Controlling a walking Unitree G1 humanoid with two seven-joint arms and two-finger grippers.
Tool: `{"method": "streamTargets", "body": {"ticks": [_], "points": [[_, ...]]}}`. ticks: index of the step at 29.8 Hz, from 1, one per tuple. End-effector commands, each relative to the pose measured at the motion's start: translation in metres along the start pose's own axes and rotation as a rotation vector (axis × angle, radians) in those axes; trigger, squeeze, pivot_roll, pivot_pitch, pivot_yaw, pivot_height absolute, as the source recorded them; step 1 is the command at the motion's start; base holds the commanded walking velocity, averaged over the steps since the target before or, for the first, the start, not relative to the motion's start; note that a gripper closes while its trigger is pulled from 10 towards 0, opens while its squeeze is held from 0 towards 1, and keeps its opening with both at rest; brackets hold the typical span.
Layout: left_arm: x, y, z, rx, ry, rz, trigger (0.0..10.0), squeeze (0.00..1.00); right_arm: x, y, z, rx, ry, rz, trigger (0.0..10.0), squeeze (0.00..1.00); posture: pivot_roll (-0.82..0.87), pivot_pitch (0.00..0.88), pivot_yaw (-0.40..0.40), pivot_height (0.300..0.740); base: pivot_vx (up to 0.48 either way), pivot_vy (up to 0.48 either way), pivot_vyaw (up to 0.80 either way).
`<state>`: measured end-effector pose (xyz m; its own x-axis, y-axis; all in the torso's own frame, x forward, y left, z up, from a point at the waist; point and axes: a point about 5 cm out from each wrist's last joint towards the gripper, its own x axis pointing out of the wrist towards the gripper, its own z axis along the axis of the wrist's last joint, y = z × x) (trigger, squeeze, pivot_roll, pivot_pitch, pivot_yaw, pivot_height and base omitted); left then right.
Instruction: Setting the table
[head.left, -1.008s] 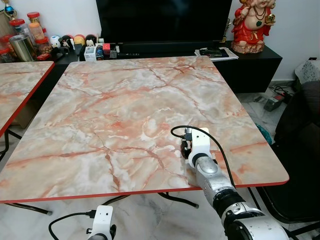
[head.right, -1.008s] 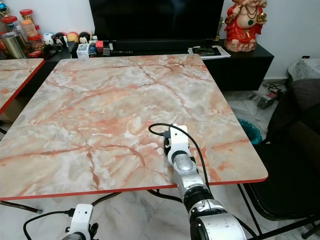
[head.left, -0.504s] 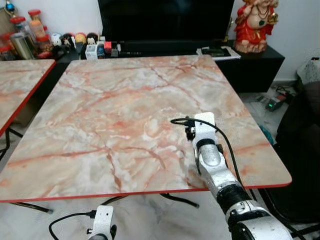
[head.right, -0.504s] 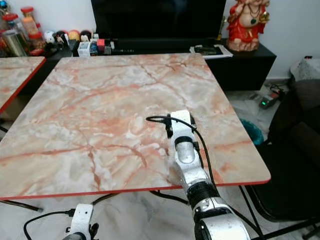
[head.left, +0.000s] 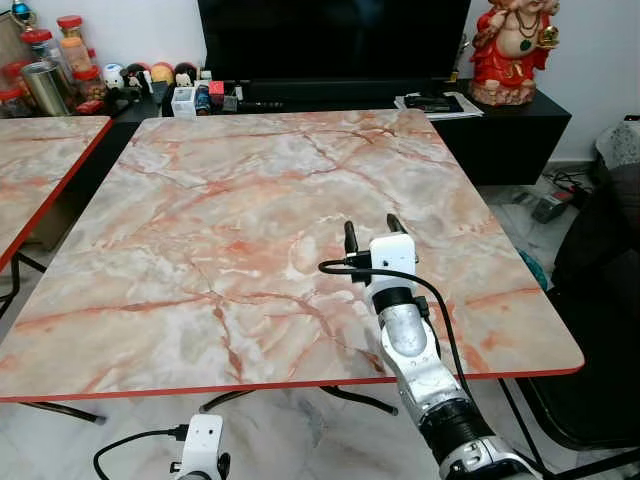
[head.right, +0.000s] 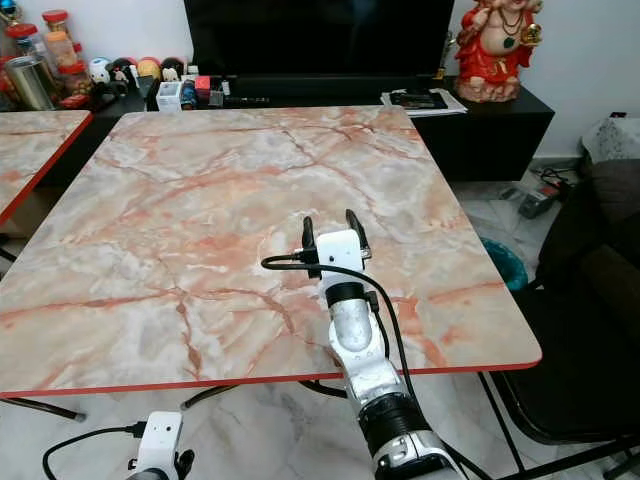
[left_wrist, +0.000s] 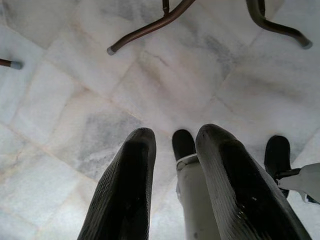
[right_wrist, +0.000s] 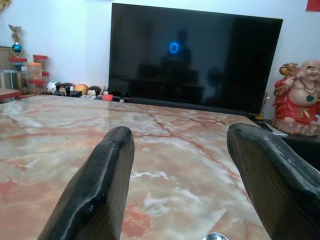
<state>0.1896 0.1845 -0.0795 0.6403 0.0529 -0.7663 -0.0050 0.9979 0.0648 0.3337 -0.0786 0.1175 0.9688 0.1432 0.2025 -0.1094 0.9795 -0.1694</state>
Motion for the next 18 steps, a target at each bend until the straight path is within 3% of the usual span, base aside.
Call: {"method": "streamTargets", "body": {"ticks": [1, 6, 10, 16, 18], "points": [[0.000, 0.004, -0.001, -0.013, 0.004, 0.012, 10.0, 0.00, 0.001, 0.000, 0.008, 0.031, -0.039, 0.005, 10.0, 0.00, -0.02, 0.000, 0.009, 0.740, 0.000, 0.480, 0.00], [-0.001, 0.006, -0.002, -0.010, 0.005, 0.015, 10.0, 0.00, 0.001, 0.003, 0.010, 0.040, -0.061, 0.041, 10.0, 0.00, -0.02, 0.000, 0.012, 0.740, 0.000, 0.480, 0.00], [-0.002, 0.011, -0.004, -0.019, 0.002, 0.040, 10.0, 0.00, -0.001, 0.008, 0.007, -0.017, -0.041, 0.072, 10.0, 0.00, -0.02, 0.000, 0.012, 0.740, 0.000, 0.480, 0.00], [-0.002, 0.014, -0.005, -0.022, 0.005, 0.043, 10.0, 0.00, -0.003, 0.011, 0.010, -0.009, -0.075, 0.106, 10.0, 0.00, -0.02, 0.000, 0.015, 0.740, 0.000, 0.480, 0.65], [-0.003, 0.015, -0.006, -0.018, 0.006, 0.044, 10.0, 0.00, -0.002, 0.009, 0.010, 0.008, -0.071, 0.095, 10.0, 0.00, -0.02, 0.000, 0.020, 0.740, 0.000, 0.480, 0.00]]}}
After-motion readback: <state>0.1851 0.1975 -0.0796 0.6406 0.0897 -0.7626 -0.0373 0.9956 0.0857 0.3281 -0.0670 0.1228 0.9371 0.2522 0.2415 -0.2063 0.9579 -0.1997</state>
